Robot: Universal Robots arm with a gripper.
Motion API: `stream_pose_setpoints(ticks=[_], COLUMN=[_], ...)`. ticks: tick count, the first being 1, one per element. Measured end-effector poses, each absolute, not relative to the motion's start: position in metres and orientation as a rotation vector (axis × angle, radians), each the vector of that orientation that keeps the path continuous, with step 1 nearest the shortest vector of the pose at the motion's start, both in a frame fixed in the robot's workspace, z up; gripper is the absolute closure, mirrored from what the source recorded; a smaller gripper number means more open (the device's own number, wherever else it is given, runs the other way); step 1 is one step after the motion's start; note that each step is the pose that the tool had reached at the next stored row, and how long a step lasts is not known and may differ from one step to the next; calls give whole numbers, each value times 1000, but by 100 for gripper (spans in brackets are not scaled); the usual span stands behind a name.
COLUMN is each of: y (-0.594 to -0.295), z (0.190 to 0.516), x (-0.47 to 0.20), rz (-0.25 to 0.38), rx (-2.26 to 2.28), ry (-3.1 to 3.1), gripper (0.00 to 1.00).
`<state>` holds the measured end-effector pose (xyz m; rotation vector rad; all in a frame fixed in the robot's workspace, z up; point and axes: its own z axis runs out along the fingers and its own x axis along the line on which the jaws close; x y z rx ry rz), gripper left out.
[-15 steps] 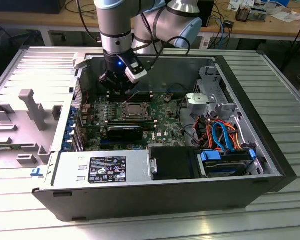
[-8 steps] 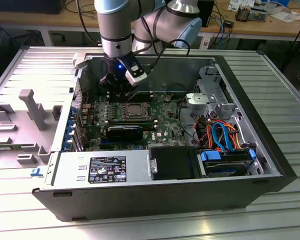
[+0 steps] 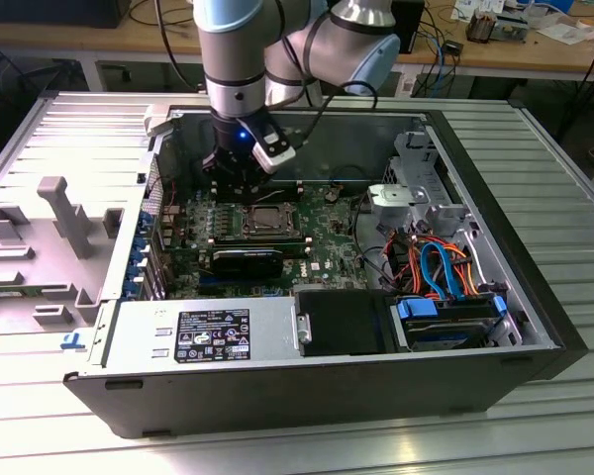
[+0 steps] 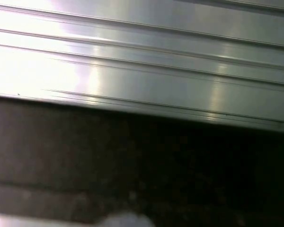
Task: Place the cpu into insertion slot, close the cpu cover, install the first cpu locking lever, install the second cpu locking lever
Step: 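Install the first cpu locking lever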
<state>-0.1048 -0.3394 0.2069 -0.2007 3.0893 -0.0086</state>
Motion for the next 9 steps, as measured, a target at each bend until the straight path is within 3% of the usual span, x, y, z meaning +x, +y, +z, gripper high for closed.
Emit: stream_pose_setpoints(ticks=[9], y=[-339], z=[205], x=[-91], rz=[-8], rx=[-201], ry=[3089], gripper=[89])
